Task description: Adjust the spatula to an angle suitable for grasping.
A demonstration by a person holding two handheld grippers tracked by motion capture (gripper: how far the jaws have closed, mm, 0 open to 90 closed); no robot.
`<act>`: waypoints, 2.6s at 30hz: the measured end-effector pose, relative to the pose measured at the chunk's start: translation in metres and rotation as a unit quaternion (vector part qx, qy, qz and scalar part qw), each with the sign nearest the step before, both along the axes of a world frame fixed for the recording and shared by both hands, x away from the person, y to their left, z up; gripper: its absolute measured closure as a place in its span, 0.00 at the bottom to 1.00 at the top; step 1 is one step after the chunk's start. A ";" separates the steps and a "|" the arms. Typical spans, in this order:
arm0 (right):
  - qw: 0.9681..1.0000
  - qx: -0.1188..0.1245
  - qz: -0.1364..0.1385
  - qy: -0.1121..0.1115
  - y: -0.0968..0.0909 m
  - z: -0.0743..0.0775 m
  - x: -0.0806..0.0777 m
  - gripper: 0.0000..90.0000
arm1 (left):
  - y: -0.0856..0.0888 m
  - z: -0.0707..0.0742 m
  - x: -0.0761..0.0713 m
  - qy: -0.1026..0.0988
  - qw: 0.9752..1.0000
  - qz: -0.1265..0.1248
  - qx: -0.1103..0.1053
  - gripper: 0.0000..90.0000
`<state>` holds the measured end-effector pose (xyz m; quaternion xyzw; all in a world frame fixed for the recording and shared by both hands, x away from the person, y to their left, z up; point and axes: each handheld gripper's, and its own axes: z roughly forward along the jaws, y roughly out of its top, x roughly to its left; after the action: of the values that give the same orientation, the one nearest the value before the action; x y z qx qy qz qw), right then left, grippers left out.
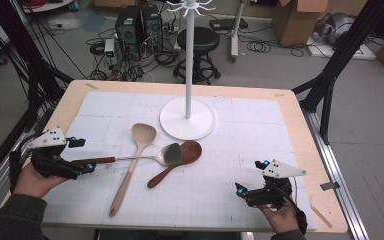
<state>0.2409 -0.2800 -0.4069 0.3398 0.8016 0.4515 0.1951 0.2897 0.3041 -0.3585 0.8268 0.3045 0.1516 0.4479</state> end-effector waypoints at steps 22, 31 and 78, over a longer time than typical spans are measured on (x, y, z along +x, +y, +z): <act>1.000 0.003 -0.001 0.002 -0.004 -0.001 0.003 0.01 | 0.011 -0.028 0.037 0.023 0.998 -0.031 0.047 0.27; 1.000 0.003 0.002 0.000 -0.004 -0.001 0.003 0.01 | 0.004 -0.035 0.038 0.031 0.996 -0.053 0.072 0.37; 1.000 0.008 0.012 0.002 -0.004 -0.001 0.001 0.01 | 0.000 -0.063 0.042 0.103 0.984 -0.111 0.091 0.72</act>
<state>0.2415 -0.2844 -0.4079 0.3329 0.8025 0.4591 0.1855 0.3320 0.3045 -0.4218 0.9040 0.2401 0.0419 0.3512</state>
